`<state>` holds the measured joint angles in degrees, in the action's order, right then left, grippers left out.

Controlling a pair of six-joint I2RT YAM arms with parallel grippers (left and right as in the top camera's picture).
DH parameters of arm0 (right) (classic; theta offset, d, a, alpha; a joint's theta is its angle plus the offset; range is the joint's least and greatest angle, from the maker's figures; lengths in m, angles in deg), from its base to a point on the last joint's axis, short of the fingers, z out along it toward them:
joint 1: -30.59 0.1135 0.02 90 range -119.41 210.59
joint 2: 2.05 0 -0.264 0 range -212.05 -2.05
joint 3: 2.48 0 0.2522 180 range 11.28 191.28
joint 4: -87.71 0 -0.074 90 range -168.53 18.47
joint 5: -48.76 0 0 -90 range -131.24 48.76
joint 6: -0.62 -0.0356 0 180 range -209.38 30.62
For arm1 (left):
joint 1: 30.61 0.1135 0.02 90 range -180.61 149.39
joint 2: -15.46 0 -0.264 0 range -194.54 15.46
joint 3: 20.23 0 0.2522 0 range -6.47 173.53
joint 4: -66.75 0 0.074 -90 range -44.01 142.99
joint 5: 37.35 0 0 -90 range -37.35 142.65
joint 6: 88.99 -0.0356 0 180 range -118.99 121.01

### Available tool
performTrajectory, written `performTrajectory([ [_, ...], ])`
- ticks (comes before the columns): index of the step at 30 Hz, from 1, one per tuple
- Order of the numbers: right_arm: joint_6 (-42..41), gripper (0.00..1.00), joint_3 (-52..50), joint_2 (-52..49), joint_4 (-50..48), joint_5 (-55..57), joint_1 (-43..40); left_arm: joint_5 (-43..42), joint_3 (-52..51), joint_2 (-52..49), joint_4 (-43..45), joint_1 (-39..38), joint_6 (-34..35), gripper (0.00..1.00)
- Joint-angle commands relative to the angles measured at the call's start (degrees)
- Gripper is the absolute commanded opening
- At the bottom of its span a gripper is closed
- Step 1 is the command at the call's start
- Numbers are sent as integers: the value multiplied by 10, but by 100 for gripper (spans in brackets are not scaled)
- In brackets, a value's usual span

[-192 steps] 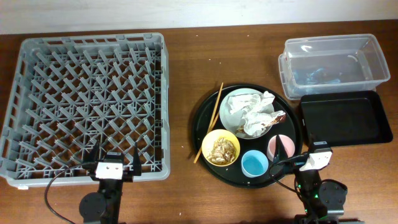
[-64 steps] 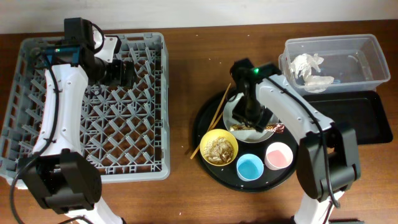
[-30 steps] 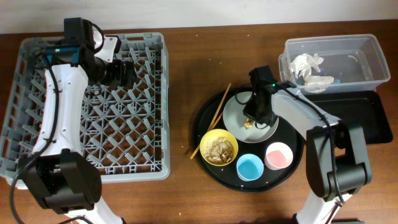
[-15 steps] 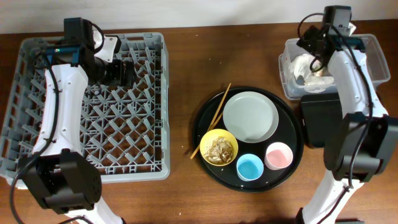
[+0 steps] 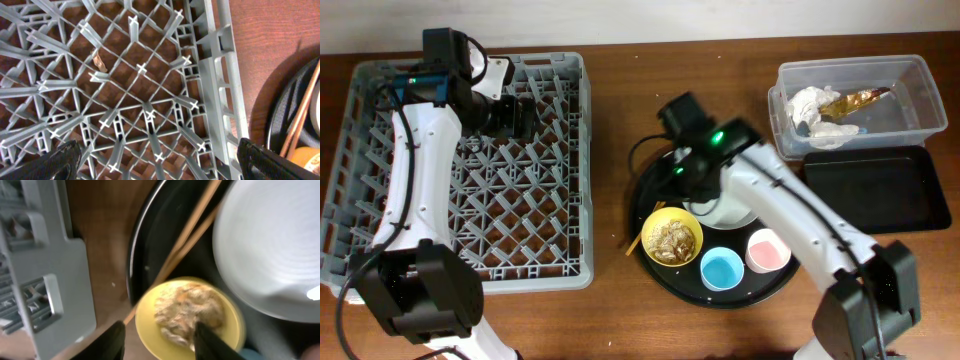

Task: Sort waste into correct bins and load items into the dishwasher rack
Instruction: 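Lift the yellow bowl with the right gripper and pour rice onto black tray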

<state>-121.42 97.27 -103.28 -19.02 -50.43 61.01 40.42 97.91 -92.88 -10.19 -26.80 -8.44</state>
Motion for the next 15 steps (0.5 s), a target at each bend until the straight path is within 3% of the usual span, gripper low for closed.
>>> performTrajectory([
  [1, -94, 43, -110, 2, -114, 40, 71, -4, 7, -3, 0, 1, -5, 99],
  [3, -102, 43, -141, -14, -169, 46, 90, -4, 7, -3, 0, 1, -5, 99],
  [7, -105, 42, -141, -82, -184, 21, 93, -4, 7, -3, 0, 1, -5, 99],
  [11, -105, 11, -137, -82, -182, 21, 93, -4, 7, -3, 0, 1, -5, 99],
  [13, -104, 4, -124, -80, -167, 22, 92, -4, 7, -3, 0, 1, -5, 99],
  [15, -98, 4, -92, -79, -140, 28, 92, -4, 7, -3, 0, 1, -5, 99],
])
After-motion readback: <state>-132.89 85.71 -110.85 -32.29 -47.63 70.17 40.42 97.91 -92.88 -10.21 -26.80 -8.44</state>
